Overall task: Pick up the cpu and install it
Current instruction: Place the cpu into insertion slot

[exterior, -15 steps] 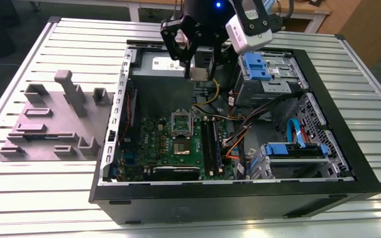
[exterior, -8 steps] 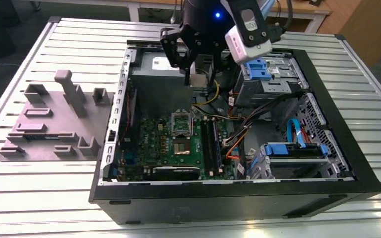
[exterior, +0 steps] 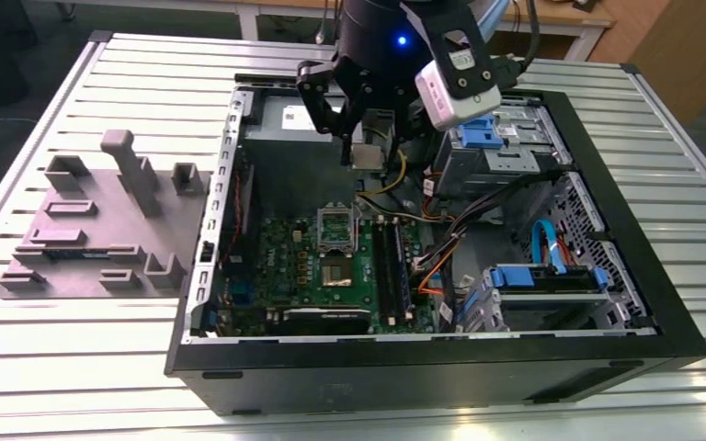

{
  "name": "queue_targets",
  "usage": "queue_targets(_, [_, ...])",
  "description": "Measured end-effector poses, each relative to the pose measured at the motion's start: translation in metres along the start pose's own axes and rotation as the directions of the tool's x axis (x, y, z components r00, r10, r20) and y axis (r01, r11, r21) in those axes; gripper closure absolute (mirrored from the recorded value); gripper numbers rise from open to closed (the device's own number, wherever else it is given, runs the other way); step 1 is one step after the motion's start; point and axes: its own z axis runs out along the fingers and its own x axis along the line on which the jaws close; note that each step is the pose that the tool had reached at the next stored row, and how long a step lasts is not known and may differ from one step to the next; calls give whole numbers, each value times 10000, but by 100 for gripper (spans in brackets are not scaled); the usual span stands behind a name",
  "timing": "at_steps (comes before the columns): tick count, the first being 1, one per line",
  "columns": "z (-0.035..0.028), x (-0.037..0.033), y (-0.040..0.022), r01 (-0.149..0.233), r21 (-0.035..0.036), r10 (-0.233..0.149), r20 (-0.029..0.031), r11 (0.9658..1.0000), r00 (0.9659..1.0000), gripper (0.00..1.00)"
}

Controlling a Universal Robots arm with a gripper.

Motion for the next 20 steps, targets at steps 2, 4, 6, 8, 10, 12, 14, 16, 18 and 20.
queue_targets(2, [1, 0, 0, 0, -1, 0, 1, 10000, 10000, 53])
queue_targets(4, [19, 0, -2, -1, -6, 1, 3, 10000, 10000, 53])
queue_targets(6, [51, -2, -18, 1, -1, -1, 0, 10000, 10000, 53])
queue_targets(8, [88, -3, -36, 1, -2, -1, 1, 10000, 10000, 53])
queue_targets(10, [122, -4, -65, 5, 1, -5, 0, 10000, 10000, 53])
queue_targets(12, [156, -6, -130, 6, -1, -6, 0, 10000, 10000, 53])
queue_targets(14, [190, -8, -197, 6, -1, -6, 0, 10000, 10000, 53])
queue_targets(16, [227, -9, -207, -5, -3, 5, 2, 10000, 10000, 53])
queue_targets(18, [262, -7, -209, -16, -2, 16, 2, 10000, 10000, 53])
queue_targets(20, [299, 10, -211, -16, -2, 16, 2, 10000, 10000, 53])
